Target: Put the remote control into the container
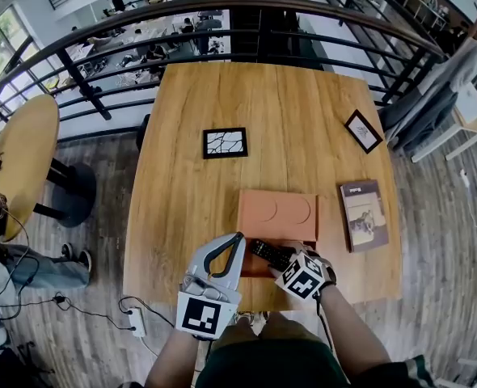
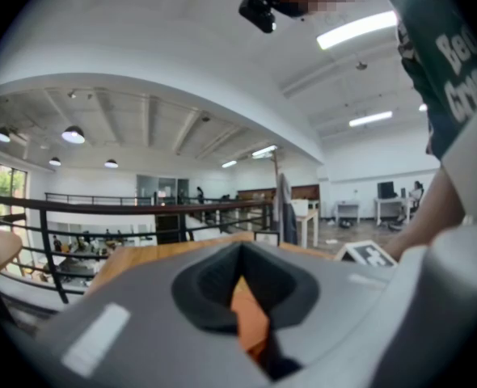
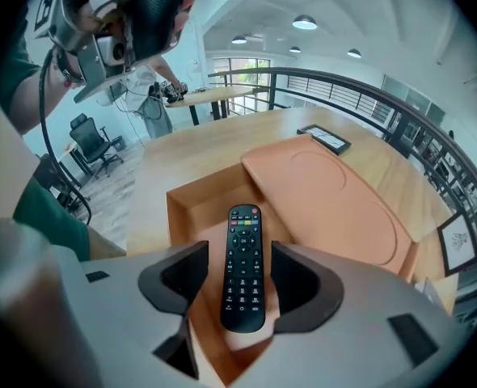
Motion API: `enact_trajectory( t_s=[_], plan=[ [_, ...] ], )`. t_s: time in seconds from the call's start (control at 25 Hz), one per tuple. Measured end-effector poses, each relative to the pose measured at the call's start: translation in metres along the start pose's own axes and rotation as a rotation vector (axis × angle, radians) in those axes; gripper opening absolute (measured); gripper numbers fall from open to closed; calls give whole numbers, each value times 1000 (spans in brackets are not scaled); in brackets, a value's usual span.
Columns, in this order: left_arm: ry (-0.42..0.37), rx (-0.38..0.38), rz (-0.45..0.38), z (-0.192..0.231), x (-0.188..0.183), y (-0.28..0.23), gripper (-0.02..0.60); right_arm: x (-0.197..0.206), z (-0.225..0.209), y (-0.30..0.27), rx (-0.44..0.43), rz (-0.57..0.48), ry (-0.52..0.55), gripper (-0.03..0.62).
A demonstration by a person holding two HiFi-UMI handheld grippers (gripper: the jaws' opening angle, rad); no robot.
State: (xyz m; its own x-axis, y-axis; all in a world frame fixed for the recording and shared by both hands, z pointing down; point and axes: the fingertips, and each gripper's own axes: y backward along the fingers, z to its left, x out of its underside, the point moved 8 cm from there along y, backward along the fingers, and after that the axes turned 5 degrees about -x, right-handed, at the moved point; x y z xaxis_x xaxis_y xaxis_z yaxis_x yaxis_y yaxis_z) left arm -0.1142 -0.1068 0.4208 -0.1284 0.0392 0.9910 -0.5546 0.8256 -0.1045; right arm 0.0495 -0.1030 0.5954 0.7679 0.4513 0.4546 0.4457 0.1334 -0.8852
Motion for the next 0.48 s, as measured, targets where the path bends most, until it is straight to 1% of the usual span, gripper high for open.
enact_trajectory(
  t_s=[0.28, 0.48],
  plan=[
    [-14, 23, -19, -5, -5, 1, 2, -16, 7, 34, 67, -122, 30, 242],
    [-9, 36, -29, -7, -8, 2, 2, -29, 14, 68, 136, -247, 38, 242]
  ],
)
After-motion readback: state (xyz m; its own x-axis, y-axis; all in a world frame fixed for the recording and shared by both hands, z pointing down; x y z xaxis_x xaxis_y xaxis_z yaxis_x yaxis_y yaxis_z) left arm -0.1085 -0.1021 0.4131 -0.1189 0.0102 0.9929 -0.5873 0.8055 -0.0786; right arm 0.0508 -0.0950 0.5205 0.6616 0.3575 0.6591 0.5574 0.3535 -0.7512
